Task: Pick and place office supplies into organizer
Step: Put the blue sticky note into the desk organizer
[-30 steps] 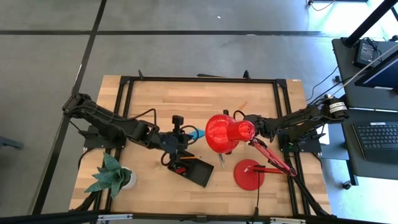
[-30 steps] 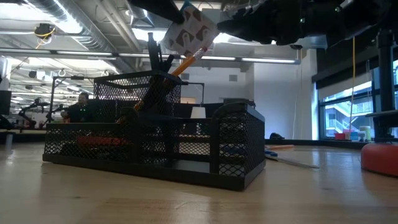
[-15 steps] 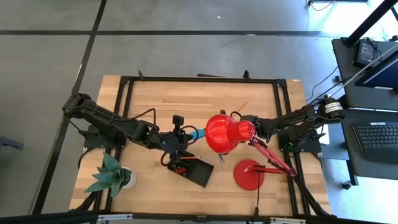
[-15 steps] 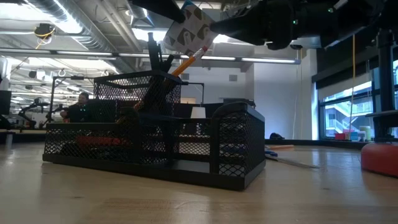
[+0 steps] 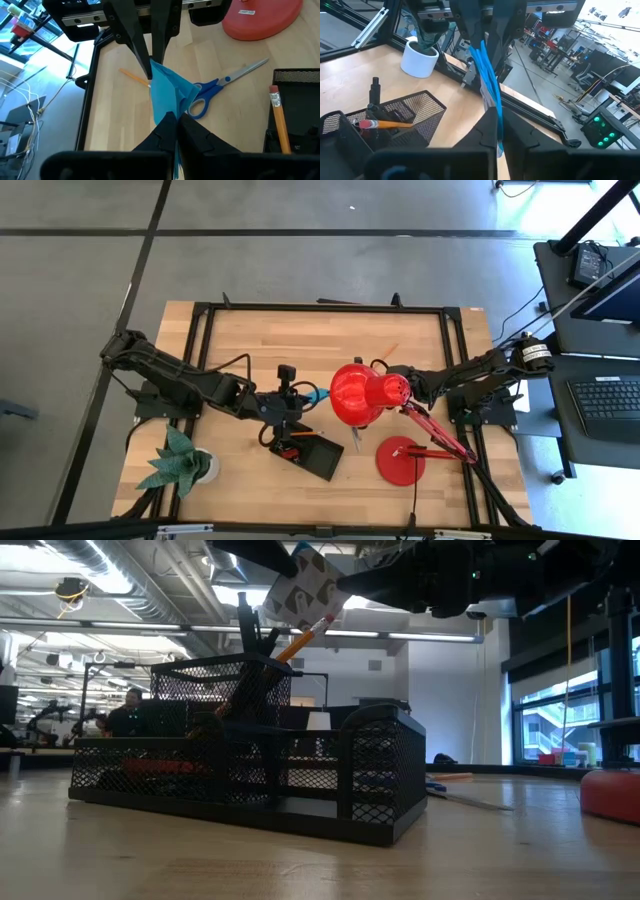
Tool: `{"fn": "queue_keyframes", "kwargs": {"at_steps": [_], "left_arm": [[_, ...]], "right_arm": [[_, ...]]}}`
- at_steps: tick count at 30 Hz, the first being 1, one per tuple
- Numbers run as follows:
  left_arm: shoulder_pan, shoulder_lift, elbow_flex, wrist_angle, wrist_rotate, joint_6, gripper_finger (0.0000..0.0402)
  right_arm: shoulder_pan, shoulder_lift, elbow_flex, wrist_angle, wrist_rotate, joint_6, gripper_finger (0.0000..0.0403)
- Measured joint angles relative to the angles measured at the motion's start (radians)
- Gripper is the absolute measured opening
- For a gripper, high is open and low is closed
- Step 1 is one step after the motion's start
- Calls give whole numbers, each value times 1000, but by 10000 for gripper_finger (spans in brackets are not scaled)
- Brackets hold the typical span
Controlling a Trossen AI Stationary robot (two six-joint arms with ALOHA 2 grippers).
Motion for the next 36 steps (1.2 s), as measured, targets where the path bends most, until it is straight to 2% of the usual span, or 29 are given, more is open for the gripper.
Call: {"fn": "queue_keyframes", "kwargs": {"at_steps": [4,9,15,23,27,29,31,36], "left_arm": [[0,0,0,-1,7,9,13],[0,0,0,-10,82,-4,63],[0,-24,0,-106,45,-32,107],[2,-127,-11,-181,41,-106,103],[25,-211,-74,-160,48,-110,98],[51,-257,-132,-101,52,-112,96],[89,-307,-198,-17,94,-104,94],[214,-416,-362,175,301,-82,92]], "right_arm": [[0,0,0,-7,-1,0,8],[0,0,0,-19,1,-1,8],[3,-1,0,-29,115,-11,6],[106,-22,1,-30,204,-130,6],[189,-45,2,-48,297,-146,6],[227,-53,2,-50,306,-160,6],[260,-55,1,-52,306,-170,6],[310,-55,2,-82,293,-181,6]]}}
